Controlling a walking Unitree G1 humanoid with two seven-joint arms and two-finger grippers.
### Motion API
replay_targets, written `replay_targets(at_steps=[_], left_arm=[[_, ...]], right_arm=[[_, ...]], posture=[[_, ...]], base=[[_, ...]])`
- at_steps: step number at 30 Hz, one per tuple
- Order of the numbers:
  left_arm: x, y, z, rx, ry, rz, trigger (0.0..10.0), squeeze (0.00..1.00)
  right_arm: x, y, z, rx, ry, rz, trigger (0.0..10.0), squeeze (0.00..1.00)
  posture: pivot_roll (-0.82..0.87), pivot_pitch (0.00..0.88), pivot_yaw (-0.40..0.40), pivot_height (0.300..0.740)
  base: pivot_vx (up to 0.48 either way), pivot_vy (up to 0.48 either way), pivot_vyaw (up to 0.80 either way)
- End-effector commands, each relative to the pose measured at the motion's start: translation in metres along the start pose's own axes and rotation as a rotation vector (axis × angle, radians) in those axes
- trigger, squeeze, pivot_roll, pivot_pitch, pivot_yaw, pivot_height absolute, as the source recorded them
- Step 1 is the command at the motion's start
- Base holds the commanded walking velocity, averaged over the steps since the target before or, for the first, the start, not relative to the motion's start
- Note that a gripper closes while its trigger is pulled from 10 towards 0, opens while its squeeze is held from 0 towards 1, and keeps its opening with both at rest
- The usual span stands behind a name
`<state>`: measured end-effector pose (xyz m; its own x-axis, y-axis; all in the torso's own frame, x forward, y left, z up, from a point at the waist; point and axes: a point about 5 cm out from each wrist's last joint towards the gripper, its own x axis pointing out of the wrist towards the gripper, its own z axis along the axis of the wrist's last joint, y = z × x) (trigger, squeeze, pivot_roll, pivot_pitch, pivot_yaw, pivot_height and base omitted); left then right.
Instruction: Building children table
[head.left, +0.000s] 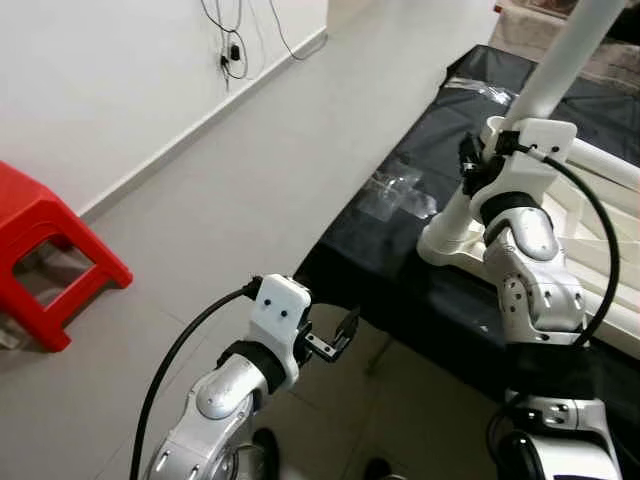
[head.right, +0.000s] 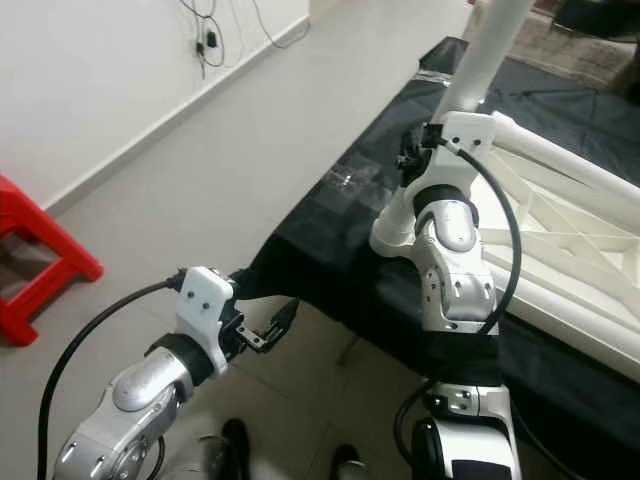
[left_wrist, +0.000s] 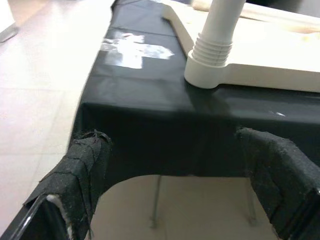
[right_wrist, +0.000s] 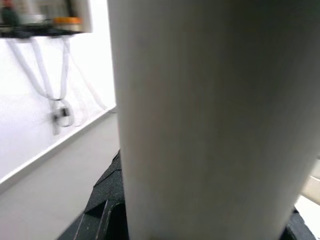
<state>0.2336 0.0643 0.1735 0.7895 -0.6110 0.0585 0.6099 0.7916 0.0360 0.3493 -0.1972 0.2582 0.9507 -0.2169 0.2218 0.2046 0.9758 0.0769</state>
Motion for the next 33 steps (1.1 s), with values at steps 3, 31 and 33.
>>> replay_targets(at_steps=[3, 31, 33], left_arm=[[0.001, -0.003, -0.004, -0.016, 0.015, -0.009, 10.0, 0.0], [-0.001, -0.007, -0.006, -0.024, 0.009, -0.007, 10.0, 0.0], [-0.001, -0.007, -0.006, -0.024, 0.01, -0.007, 10.0, 0.0]], right_arm=[[-0.01, -0.017, -0.04, -0.052, 0.169, -0.259, 10.0, 0.0], [0.029, 0.019, 0.005, 0.063, 0.035, -0.572, 10.0, 0.0], [0.03, 0.02, 0.008, 0.057, 0.017, -0.574, 10.0, 0.0]], posture=[[0.07, 0.294, -0.064, 0.74], [0.07, 0.238, -0.082, 0.74], [0.07, 0.235, -0.083, 0.74]], base=[[0.0, 0.0, 0.0], [0.0, 0.0, 0.0], [0.0, 0.0, 0.0]])
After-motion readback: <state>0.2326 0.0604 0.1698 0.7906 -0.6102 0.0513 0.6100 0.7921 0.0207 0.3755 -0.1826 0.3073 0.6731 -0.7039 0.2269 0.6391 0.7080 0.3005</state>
